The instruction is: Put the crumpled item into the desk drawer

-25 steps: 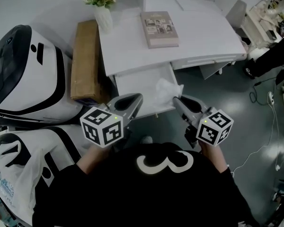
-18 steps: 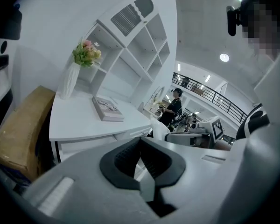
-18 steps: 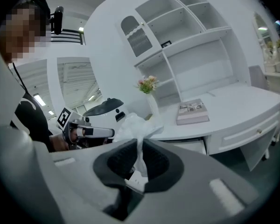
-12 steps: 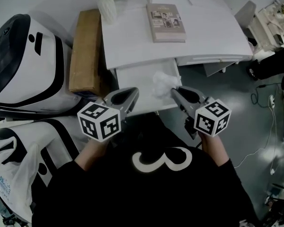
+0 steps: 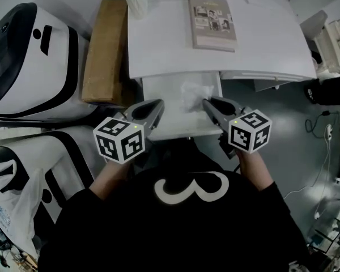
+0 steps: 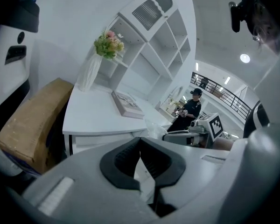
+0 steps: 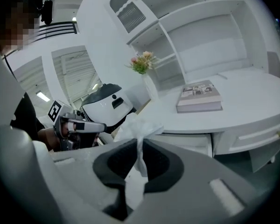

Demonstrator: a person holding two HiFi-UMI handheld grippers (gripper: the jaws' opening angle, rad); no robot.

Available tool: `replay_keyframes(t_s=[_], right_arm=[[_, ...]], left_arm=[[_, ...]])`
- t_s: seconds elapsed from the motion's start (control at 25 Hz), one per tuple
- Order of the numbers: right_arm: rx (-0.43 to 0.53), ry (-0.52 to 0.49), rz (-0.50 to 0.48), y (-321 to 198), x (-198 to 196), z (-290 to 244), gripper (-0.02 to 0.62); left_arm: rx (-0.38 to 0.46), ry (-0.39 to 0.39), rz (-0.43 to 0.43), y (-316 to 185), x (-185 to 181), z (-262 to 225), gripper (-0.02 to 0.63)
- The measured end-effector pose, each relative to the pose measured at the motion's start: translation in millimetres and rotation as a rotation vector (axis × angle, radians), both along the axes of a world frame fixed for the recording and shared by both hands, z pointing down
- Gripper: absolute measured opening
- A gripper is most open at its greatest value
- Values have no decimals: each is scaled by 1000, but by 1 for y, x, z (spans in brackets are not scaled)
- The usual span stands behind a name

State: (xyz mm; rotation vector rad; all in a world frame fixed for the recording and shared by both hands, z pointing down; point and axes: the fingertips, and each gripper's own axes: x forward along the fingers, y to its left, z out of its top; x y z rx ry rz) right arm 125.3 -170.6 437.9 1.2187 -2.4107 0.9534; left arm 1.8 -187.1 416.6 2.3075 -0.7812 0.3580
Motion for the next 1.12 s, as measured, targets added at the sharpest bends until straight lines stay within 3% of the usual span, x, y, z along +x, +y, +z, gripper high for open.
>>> replay_keyframes(t_s=[0.56,1.12], right_arm=[[-130,82,-115,-41,-5,77,38],[-266,185,-176,-61,-10,167,38]], left_arm=[[-74,-96,-105,-27,-7,57,11],[-165,-162,-129,-35,-18,108,11]])
